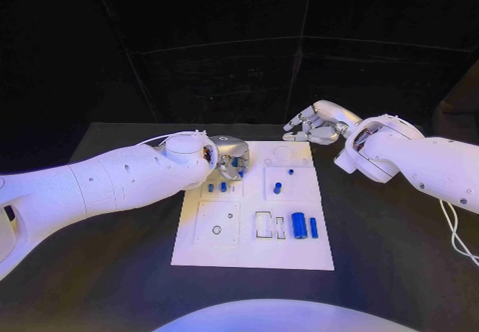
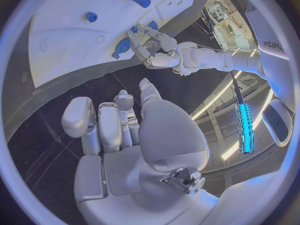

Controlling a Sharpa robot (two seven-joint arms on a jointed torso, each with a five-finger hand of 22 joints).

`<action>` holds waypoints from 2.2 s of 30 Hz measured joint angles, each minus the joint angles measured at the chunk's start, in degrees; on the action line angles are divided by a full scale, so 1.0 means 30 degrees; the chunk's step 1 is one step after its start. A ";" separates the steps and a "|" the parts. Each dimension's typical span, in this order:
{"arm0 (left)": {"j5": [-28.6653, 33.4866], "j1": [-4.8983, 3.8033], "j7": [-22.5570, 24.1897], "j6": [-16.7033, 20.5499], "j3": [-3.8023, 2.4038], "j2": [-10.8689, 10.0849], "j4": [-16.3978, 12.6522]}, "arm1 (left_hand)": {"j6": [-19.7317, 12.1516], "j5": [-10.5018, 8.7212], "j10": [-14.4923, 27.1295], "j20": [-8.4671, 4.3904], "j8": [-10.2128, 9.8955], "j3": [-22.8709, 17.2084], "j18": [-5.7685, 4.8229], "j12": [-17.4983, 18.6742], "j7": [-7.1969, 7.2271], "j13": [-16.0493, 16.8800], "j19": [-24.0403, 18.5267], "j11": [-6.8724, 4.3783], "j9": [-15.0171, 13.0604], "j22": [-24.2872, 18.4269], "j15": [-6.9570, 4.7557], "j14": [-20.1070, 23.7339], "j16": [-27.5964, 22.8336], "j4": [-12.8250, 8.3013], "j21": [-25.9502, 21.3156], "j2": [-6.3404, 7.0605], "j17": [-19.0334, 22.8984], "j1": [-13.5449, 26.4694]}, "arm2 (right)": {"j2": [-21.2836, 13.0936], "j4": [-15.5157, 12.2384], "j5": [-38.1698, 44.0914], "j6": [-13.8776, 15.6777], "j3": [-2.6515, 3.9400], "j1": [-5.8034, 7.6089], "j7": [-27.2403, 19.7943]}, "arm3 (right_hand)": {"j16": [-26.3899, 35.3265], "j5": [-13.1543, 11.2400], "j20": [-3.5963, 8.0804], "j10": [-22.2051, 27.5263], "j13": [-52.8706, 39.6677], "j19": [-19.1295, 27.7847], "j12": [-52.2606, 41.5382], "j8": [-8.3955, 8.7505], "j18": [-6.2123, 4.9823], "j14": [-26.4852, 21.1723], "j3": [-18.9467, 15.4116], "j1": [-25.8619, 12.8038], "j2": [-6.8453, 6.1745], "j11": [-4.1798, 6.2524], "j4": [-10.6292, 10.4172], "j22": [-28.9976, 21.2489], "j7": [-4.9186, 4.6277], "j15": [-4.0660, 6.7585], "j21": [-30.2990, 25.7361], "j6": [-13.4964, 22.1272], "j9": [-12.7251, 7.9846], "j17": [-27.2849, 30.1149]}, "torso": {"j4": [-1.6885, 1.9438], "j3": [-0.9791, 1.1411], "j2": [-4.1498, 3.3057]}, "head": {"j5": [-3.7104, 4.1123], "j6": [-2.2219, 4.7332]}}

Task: Assemble the parts on the task board

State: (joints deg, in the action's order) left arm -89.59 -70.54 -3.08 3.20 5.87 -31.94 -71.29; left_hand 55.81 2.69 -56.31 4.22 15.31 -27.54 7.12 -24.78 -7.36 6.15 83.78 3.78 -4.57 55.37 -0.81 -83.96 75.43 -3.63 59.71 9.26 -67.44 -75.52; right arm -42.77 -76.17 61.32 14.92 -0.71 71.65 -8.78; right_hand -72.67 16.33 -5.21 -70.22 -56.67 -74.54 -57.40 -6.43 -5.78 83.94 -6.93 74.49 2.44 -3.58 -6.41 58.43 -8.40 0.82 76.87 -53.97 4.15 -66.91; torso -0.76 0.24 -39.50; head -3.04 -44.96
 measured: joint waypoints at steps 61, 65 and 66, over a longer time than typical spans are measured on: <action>0.0537 0.0093 0.0320 0.1844 -0.0507 -0.4139 -0.2964 | 0.1976 -0.0012 -0.2937 -0.0134 -0.0667 -0.1786 0.0002 0.1555 0.0137 -0.0461 -0.0005 -0.0269 -0.0095 0.1423 -0.0307 -0.0028 0.0427 -0.1062 0.1143 -0.0892 0.0125 -0.0036 | -0.0137 0.0000 -0.0001 0.0002 0.0000 -0.0002 -0.0015 | 0.0000 0.0000 0.0000 0.0000 -0.0005 0.0000 0.0000 0.0000 0.0000 0.0000 0.0000 0.0075 0.0075 0.0000 0.0000 0.0001 0.0000 0.0000 0.0000 0.0000 0.0000 -0.0001 | 0.0005 -0.0004 0.0005 | -0.0139 0.0099; 0.0562 0.0093 0.0269 0.1683 -0.0507 -0.4112 -0.2834 | 0.1976 -0.0012 -0.2936 -0.0134 -0.0744 -0.1786 0.0002 0.1686 0.0137 -0.0462 -0.0005 -0.0269 -0.0088 0.1422 -0.0307 -0.0029 0.0427 -0.1062 0.1141 -0.0892 0.0155 -0.0037 | -0.0140 0.0000 -0.0001 0.0002 0.0000 -0.0002 -0.0015 | 0.0000 0.0000 0.0000 0.0000 -0.0005 0.0000 0.0000 0.0000 0.0000 0.0000 0.0000 0.0075 0.0075 0.0001 0.0000 0.0001 0.0000 0.0000 0.0000 0.0000 0.0000 -0.0001 | 0.0005 0.0000 0.0004 | -0.0132 0.0068; 0.0566 0.0093 0.0258 0.1636 -0.0507 -0.4082 -0.2787 | 0.1976 -0.0012 -0.2936 -0.0134 -0.0744 -0.1785 0.0002 0.1686 0.0137 -0.0462 -0.0005 -0.0270 -0.0087 0.1423 -0.0306 -0.0029 0.0427 -0.1062 0.1141 -0.0892 0.0156 -0.0036 | -0.0140 0.0000 -0.0001 0.0002 0.0000 -0.0002 -0.0015 | 0.0000 0.0000 0.0000 -0.0001 -0.0005 0.0000 0.0000 0.0000 0.0000 0.0000 0.0000 0.0075 0.0075 0.0000 0.0000 0.0001 0.0000 0.0000 0.0000 0.0000 0.0000 -0.0001 | 0.0005 0.0002 0.0004 | -0.0128 0.0064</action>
State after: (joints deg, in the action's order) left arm -87.89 -70.26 -2.31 8.10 4.34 -44.19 -79.66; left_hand 61.74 2.65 -65.12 3.82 13.08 -32.89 7.13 -19.72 -6.95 4.76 83.76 2.97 -4.83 59.64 -1.73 -84.05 76.71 -6.82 63.13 6.59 -66.97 -75.63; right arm -43.19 -76.17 61.31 14.93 -0.71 71.65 -8.82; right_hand -72.67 16.33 -5.21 -70.22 -56.69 -74.54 -57.40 -6.43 -5.78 83.94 -6.94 74.72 2.66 -3.58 -6.41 58.43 -8.40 0.82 76.87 -53.97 4.15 -66.91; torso -0.74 0.24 -39.48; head -3.43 -44.76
